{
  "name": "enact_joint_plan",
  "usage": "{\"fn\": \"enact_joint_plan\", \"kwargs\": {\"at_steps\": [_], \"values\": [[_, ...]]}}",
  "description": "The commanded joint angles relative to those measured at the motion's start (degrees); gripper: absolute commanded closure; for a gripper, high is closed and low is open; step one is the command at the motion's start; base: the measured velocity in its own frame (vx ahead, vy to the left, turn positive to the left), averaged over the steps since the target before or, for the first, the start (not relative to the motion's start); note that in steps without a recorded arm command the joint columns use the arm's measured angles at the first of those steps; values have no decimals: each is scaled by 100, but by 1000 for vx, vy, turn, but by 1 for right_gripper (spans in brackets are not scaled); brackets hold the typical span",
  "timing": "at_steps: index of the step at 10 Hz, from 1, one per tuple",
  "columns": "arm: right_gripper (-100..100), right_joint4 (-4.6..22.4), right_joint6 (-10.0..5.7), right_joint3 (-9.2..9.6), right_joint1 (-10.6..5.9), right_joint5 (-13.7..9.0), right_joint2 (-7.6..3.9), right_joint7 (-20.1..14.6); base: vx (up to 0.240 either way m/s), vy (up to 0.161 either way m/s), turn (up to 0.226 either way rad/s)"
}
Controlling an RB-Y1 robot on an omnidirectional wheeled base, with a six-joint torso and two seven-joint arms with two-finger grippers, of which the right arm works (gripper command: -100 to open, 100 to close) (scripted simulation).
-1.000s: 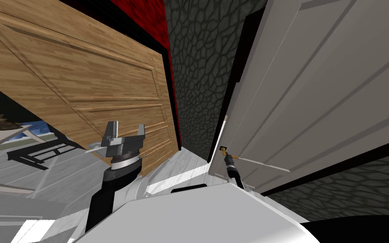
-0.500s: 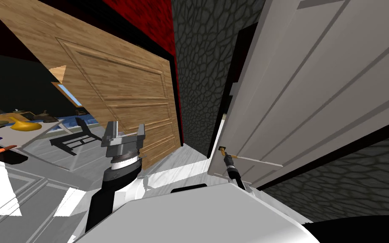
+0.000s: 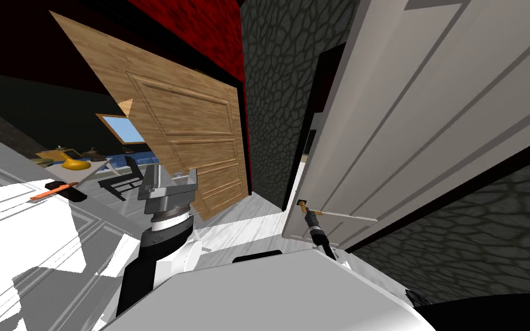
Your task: Pull the door open
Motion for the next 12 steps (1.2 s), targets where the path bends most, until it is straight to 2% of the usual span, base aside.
{"fn": "enact_joint_plan", "kwargs": {"at_steps": [1,5,7,8,11,12], "values": [[100,21,-94,103,50,61,-47,-112,-237,-79,127],[100,-55,-297,362,227,217,-230,-418,-228,-44,110],[100,-53,-291,371,222,222,-230,-419,-173,-16,40],[100,-48,-425,453,339,267,-299,-526,-128,-32,106],[100,-59,-665,571,515,332,-435,-697,-201,-42,111],[100,-66,-822,648,630,374,-524,-809,-193,-42,162]]}}
